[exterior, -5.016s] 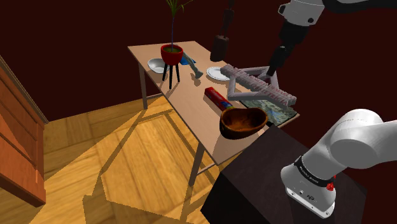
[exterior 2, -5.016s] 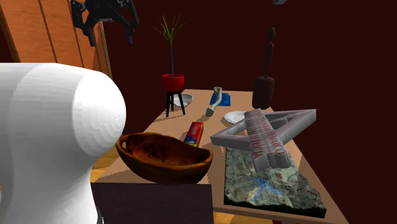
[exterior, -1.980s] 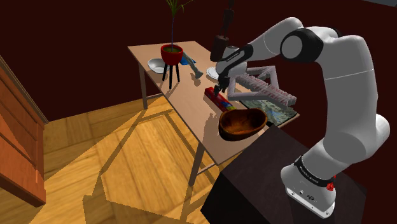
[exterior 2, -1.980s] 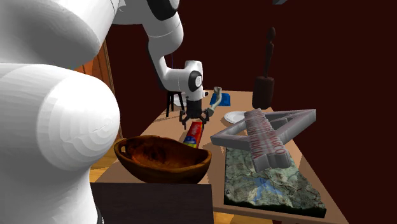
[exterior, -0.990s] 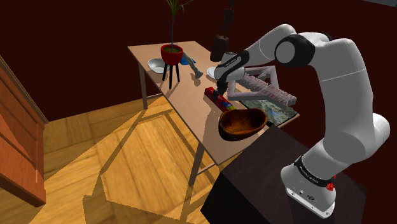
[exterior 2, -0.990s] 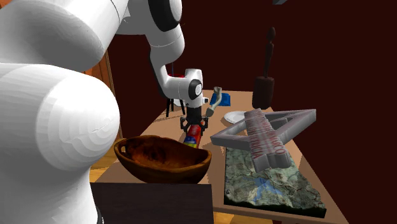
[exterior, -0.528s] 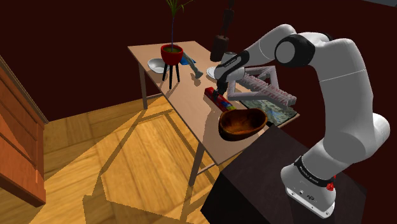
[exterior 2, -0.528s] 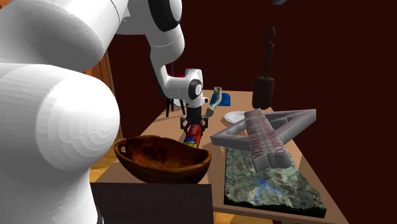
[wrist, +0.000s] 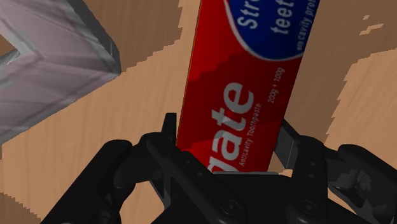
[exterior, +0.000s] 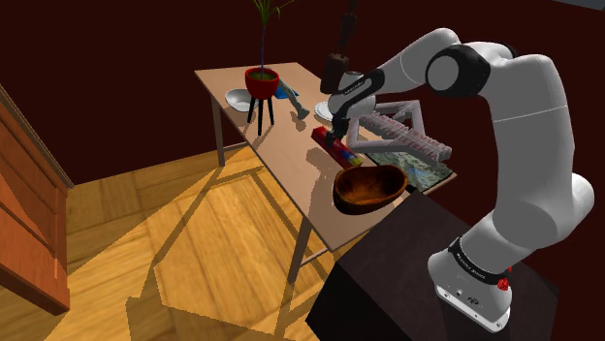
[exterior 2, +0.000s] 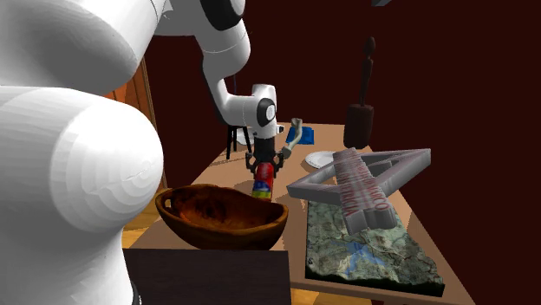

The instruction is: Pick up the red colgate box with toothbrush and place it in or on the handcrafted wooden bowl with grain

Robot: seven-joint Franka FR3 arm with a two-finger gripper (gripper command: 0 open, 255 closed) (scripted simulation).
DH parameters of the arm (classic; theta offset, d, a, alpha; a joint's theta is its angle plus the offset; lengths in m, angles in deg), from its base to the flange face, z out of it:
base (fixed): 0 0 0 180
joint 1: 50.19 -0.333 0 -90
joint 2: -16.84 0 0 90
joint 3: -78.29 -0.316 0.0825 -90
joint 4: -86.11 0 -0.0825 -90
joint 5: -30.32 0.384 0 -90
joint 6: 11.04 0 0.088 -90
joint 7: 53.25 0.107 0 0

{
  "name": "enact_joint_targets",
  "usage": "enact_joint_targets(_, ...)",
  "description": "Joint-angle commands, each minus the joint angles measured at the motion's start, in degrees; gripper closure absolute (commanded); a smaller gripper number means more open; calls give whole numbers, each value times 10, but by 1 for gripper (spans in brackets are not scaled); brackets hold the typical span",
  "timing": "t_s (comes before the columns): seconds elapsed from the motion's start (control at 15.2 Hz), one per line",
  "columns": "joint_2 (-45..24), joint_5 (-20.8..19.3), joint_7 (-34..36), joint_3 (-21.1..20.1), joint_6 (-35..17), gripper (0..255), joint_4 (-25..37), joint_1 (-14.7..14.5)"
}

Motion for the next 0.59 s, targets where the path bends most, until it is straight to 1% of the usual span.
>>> enact_joint_targets(0.0, 14, -1, 1, 1, 8, 255, -6, -1)
enact_joint_targets(0.53, 60, -5, 3, 5, 45, 255, -15, -4)
